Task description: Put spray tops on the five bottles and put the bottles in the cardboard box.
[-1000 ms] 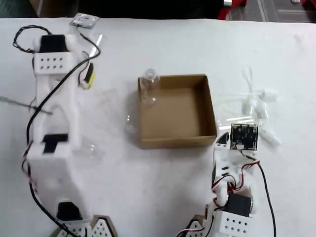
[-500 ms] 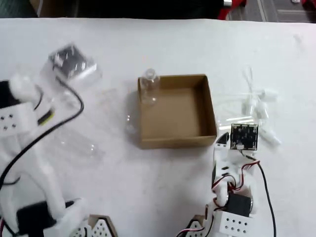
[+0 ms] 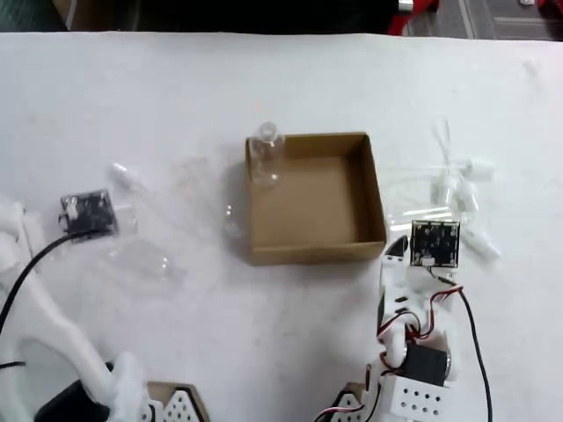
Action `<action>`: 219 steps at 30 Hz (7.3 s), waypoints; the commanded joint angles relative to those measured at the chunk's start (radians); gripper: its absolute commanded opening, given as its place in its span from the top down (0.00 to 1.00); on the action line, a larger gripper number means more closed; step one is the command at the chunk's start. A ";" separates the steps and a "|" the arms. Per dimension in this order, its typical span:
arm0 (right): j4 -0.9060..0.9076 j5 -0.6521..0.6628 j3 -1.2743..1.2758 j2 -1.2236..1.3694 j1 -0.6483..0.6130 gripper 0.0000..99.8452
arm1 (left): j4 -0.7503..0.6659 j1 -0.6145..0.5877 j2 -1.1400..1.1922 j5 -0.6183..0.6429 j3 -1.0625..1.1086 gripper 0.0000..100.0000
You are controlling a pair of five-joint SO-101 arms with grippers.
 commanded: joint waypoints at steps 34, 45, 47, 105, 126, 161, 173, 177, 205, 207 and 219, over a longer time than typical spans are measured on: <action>0.038 0.011 0.009 -0.005 -0.059 0.98 | -0.747 0.028 -0.035 0.072 0.462 0.73; 0.038 0.011 0.009 -0.005 -0.059 0.98 | -0.397 0.028 -0.182 0.887 -0.002 0.68; 0.038 0.011 0.009 -0.005 -0.059 0.98 | -0.238 0.035 -0.257 1.132 -0.074 0.68; 0.050 0.011 0.009 -0.005 -0.059 0.98 | 0.014 -0.042 0.186 2.440 -0.011 0.60; 0.050 0.011 0.009 -0.005 -0.059 0.98 | -0.049 -0.070 0.656 2.572 -0.199 0.60; 0.050 0.011 0.009 -0.005 -0.059 0.98 | -0.219 -0.062 0.657 2.572 -0.107 0.88; 0.050 0.011 0.009 -0.005 -0.059 0.98 | -0.219 -0.062 0.653 2.569 -0.110 0.94; 0.050 0.011 0.009 -0.005 -0.059 0.98 | -0.219 -0.062 0.650 2.565 -0.112 0.97; 0.050 0.011 0.009 -0.005 -0.056 0.98 | 0.362 0.015 0.656 2.334 -0.562 0.98; 0.050 0.011 0.009 -0.005 -0.056 0.98 | 0.362 0.024 0.651 2.331 -0.562 0.98; 0.050 0.011 0.009 -0.005 -0.058 0.98 | 0.370 0.077 0.647 2.298 -0.566 0.98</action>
